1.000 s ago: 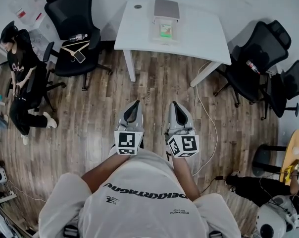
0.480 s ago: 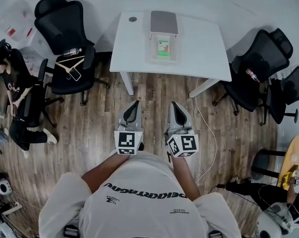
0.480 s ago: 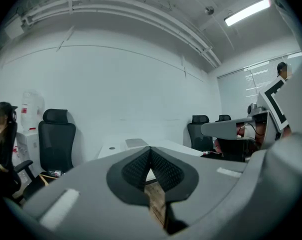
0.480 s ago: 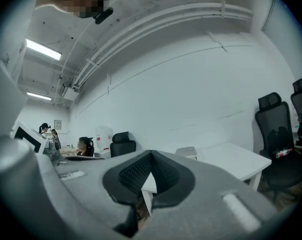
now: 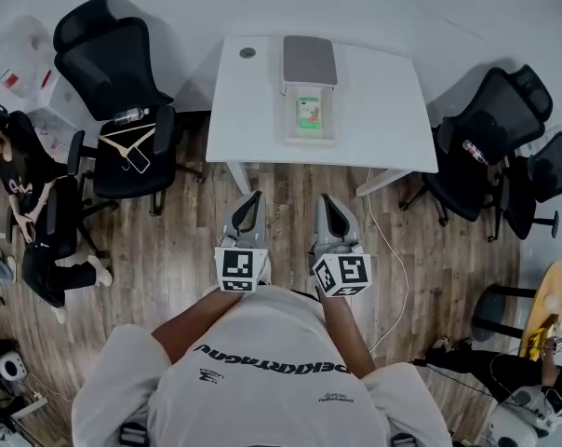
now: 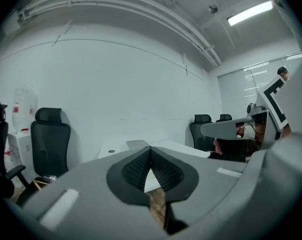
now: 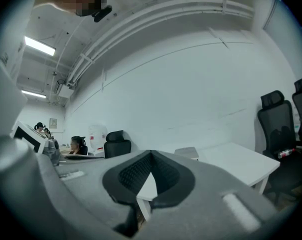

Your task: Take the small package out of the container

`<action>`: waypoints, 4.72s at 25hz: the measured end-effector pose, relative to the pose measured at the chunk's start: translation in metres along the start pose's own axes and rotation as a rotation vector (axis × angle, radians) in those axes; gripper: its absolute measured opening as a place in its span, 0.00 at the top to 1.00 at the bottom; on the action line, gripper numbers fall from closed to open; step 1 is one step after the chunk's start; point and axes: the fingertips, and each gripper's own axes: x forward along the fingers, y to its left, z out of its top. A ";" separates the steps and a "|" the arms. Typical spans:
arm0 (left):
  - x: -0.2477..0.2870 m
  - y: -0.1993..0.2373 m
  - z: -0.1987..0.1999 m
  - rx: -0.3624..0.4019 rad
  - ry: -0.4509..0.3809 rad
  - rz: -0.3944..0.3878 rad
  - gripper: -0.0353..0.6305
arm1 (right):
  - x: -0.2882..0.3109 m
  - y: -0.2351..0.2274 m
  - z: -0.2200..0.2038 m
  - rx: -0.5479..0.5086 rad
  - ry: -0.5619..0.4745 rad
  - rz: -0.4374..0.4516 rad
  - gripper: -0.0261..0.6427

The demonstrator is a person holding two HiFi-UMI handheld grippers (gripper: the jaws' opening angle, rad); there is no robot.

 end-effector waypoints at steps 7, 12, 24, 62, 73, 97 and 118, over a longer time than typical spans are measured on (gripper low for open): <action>0.020 0.010 -0.002 -0.010 0.012 -0.016 0.95 | 0.022 -0.005 0.000 0.000 0.022 -0.017 0.97; 0.030 0.012 -0.004 -0.015 0.019 -0.011 0.95 | 0.030 -0.013 -0.003 -0.006 0.033 -0.024 0.97; 0.071 0.007 0.003 -0.010 0.030 0.021 0.95 | 0.066 -0.046 0.007 -0.048 0.048 -0.011 0.96; 0.170 0.038 0.007 -0.001 0.055 0.026 0.95 | 0.168 -0.096 -0.007 -0.039 0.133 -0.032 0.96; 0.190 0.043 -0.001 -0.004 0.077 -0.008 0.95 | 0.192 -0.112 -0.026 -0.027 0.189 -0.077 0.96; 0.229 0.059 -0.029 -0.029 0.146 0.000 0.95 | 0.249 -0.150 -0.098 -0.033 0.360 -0.078 0.84; 0.239 0.059 -0.044 -0.036 0.186 0.004 0.95 | 0.280 -0.175 -0.154 -0.037 0.529 -0.082 0.64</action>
